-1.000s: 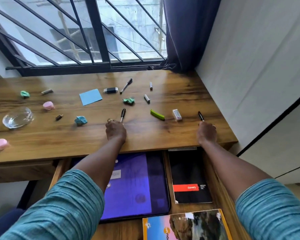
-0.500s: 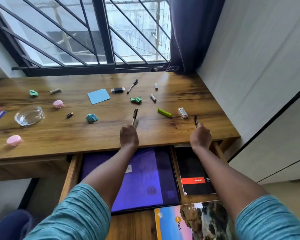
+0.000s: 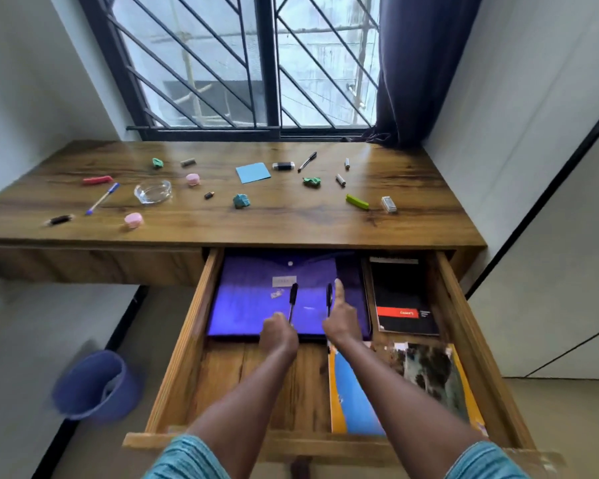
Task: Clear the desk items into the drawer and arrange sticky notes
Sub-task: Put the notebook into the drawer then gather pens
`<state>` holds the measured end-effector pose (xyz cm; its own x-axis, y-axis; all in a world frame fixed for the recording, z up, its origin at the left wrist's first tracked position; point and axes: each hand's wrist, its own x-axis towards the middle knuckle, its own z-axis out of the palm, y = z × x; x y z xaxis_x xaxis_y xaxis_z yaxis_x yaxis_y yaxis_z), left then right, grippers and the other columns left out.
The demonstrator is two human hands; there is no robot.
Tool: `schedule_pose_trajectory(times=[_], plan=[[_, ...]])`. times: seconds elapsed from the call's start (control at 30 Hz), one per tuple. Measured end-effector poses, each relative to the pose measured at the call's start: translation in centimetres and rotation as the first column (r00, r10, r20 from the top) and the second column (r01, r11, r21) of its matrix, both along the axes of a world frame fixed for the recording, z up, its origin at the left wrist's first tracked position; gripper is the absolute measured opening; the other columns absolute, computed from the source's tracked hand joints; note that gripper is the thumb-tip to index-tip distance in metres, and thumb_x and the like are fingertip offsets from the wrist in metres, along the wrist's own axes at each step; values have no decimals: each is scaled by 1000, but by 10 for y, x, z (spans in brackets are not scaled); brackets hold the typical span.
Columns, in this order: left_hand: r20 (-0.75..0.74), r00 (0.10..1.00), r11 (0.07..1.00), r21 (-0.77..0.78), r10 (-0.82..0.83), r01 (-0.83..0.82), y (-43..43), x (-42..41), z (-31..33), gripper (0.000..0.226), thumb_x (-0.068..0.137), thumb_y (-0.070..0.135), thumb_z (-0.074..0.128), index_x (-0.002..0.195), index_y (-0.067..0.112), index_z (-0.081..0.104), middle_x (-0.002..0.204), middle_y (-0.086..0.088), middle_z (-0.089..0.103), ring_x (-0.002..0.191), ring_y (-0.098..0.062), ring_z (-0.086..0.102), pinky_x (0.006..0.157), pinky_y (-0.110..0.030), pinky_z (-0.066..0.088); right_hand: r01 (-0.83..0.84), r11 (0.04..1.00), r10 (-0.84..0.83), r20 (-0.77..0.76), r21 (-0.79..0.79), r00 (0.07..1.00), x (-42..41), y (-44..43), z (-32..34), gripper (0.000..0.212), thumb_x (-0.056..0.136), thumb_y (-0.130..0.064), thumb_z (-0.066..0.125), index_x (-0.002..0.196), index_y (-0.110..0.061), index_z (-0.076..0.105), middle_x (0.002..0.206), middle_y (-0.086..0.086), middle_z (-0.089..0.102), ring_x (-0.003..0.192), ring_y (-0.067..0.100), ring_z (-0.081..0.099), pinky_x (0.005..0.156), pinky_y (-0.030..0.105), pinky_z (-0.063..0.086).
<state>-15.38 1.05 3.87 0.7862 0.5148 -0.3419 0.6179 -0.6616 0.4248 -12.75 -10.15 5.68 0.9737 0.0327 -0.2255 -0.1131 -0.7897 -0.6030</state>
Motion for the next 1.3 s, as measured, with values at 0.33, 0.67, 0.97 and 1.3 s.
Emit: schedule_pose_trajectory(times=[0.33, 0.67, 0.97, 1.3], plan=[[-65, 991, 992, -52, 115, -119, 5, -87, -28, 13, 97, 14, 44, 102, 12, 56, 99, -2, 56, 85, -12, 53, 75, -23, 47, -82, 996, 83, -304, 18, 949, -81, 19, -53, 71, 90, -4, 37, 151, -28, 8, 126, 20, 52, 109, 35, 58, 89, 38, 51], [-60, 998, 1000, -21, 5, -6, -2, -92, -34, 21, 100, 16, 36, 100, 14, 57, 96, -4, 58, 87, -16, 58, 73, -26, 47, -167, 982, 126, -355, -85, 926, -78, 19, -62, 60, 96, -12, 32, 151, -20, 9, 136, 20, 46, 120, 36, 51, 95, 37, 43], [-115, 993, 1000, -1, -24, 24, -3, -96, -21, 17, 97, 13, 44, 107, 13, 57, 108, -5, 60, 85, -15, 52, 70, -25, 42, -51, 992, 5, -375, -112, 927, -79, 30, -60, 45, 102, -31, 20, 142, -16, 35, 130, 15, 54, 115, 34, 54, 91, 38, 43], [-62, 998, 999, 23, -28, 29, 32, -86, 20, 26, 94, 24, 53, 112, 8, 63, 119, -13, 63, 112, -30, 61, 87, -34, 50, -101, 973, 73, -143, -207, 987, -69, 66, -17, 22, 95, -11, 36, 102, -11, 57, 115, 13, 63, 97, 31, 60, 76, 32, 43]])
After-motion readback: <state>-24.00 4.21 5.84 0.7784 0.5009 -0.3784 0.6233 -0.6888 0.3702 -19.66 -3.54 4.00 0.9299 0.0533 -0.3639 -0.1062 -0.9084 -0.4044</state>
